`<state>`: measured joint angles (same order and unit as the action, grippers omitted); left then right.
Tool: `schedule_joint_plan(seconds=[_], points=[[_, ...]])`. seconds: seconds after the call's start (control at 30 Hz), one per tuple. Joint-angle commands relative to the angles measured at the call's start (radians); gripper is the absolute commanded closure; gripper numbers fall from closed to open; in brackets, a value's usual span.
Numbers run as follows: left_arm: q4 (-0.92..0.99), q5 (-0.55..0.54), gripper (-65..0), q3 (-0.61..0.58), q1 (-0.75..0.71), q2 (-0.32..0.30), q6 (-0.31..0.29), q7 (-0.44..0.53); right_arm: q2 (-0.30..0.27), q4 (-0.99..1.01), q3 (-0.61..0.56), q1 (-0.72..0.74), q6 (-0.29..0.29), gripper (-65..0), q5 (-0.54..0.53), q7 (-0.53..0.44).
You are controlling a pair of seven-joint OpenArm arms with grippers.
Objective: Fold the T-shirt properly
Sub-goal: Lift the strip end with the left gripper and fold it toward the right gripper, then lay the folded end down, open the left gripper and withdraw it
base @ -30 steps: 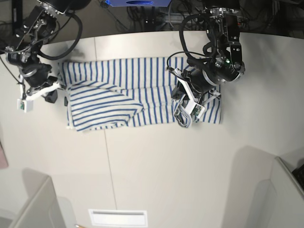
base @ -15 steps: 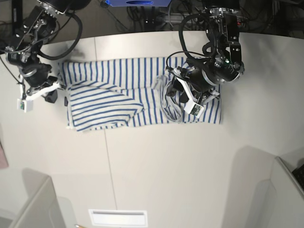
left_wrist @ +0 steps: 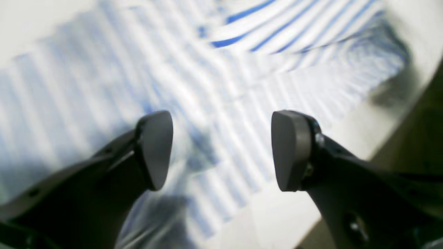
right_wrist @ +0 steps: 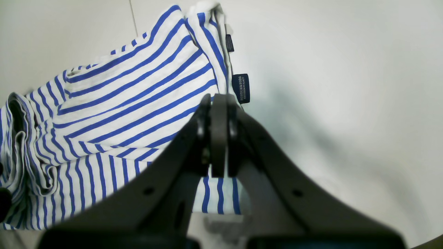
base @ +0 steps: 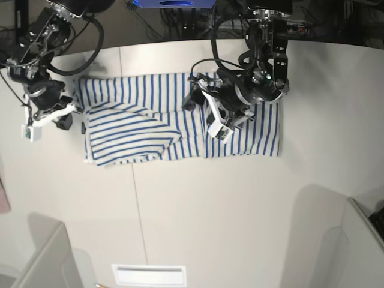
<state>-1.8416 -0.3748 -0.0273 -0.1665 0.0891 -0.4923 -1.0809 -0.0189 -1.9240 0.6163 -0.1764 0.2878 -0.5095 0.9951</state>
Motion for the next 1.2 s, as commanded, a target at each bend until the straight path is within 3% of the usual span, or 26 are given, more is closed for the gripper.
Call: schedule_joint_plan(seconds=[0.0, 0.17, 0.23, 0.37, 0.5, 0.67, 0.8, 1.17], points=[[-0.016, -0.023, -42.8, -0.012, 0.011, 0.014, 0.004, 0.023, -0.011, -0.015, 0.004, 0.008, 0.003, 0.0, -0.015, -0.02], [-0.079, -0.017, -40.0, 0.02, 0.011, 0.021, 0.004, 0.023, -0.013, -0.015, 0.004, 0.004, 0.003, 0.0, -0.015, -0.02], [-0.117, -0.022, -29.8, 0.08, 0.006, 0.021, 0.004, 0.023, -0.013, -0.015, 0.004, -0.002, 0.003, 0.0, -0.015, -0.02], [-0.125, -0.016, 0.0, 0.175, -0.003, 0.018, 0.004, 0.018, -0.013, -0.015, 0.001, -0.002, 0.003, 0.0, -0.015, -0.02], [-0.125, -0.014, 0.0, 0.274, -0.037, -0.015, 0.008, 0.021, -0.013, -0.015, 0.004, -0.005, 0.003, 0.0, -0.015, -0.02], [-0.123, -0.014, 0.0, 0.32, -0.077, -0.061, 0.1, 0.023, -0.013, -0.015, 0.004, -0.005, 0.003, 0.0, -0.013, -0.02], [-0.122, -0.014, 0.0, 0.258, -0.095, -0.078, 0.126, 0.018, -0.013, -0.015, 0.001, -0.005, 0.003, 0.0, -0.013, -0.02], [-0.017, -0.023, 0.0, 0.056, -0.092, -0.073, 0.123, 0.018, -0.013, -0.015, 0.006, -0.007, 0.003, 0.0, -0.016, -0.02]])
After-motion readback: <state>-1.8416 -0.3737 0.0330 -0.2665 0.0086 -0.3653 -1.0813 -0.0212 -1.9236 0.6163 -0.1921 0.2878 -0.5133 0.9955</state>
